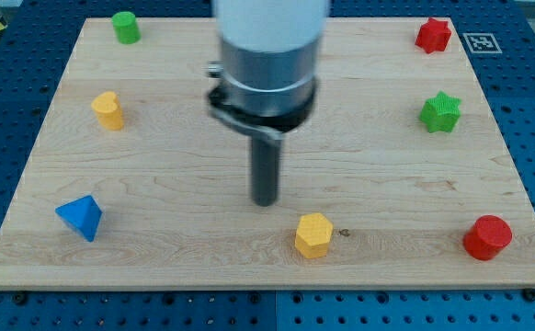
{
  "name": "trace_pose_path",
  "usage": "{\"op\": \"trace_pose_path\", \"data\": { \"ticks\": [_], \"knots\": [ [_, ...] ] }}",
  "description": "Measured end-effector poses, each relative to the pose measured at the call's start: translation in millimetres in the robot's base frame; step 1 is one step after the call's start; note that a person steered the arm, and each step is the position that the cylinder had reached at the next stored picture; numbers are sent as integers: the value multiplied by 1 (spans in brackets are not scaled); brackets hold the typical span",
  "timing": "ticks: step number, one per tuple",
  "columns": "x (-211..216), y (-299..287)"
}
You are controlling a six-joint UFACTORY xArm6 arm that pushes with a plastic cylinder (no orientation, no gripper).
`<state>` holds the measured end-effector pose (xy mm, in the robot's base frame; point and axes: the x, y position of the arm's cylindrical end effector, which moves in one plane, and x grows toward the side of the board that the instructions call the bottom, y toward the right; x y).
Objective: Push the blue triangle a bit right
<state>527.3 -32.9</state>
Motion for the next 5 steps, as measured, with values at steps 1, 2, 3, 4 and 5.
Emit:
{"op": "trace_pose_path", "data": {
  "ticks": [1, 2, 3, 4, 5],
  "knots": [
    [-1, -32],
    [-1, -33],
    [1, -56],
    [30, -71],
    [69, -76]
  ]
}}
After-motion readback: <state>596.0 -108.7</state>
